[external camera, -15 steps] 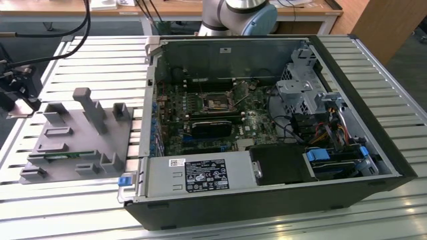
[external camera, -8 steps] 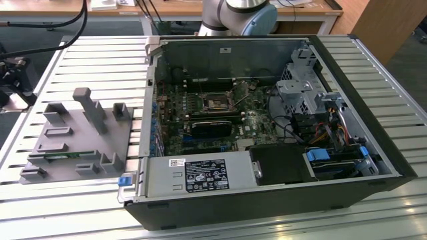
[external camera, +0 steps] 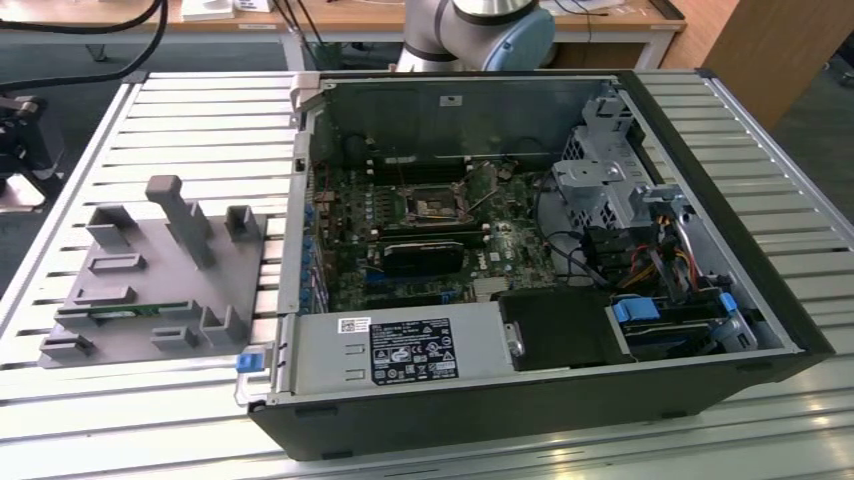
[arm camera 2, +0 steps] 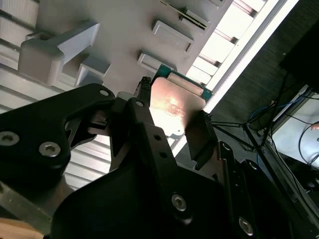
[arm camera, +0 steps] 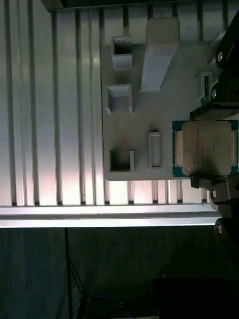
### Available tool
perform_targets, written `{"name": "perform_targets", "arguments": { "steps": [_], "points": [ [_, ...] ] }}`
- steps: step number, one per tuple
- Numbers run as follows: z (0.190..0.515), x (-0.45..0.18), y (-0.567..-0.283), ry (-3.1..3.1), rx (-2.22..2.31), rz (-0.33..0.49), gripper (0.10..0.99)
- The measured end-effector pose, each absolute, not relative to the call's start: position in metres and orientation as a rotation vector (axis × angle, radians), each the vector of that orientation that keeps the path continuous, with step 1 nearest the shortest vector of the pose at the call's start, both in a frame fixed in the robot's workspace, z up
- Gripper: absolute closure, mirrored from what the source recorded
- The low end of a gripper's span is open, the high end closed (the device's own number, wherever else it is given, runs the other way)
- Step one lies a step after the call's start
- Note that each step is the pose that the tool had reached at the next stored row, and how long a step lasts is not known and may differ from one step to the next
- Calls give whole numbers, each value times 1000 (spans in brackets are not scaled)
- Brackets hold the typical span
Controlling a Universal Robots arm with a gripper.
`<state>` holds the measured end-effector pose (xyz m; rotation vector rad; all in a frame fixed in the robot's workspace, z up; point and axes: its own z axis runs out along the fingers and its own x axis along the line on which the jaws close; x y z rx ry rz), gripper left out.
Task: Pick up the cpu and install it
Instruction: 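Pick up the cpu and move it towards the insertion slot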
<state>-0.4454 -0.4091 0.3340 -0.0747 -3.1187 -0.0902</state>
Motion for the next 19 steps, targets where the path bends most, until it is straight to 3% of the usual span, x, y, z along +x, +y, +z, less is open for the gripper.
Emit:
{"name": "perform_targets", "arguments": {
  "steps": [19],
  "points": [
    [377,-445,-409,-3119,-74,-90,557]
  ]
}}
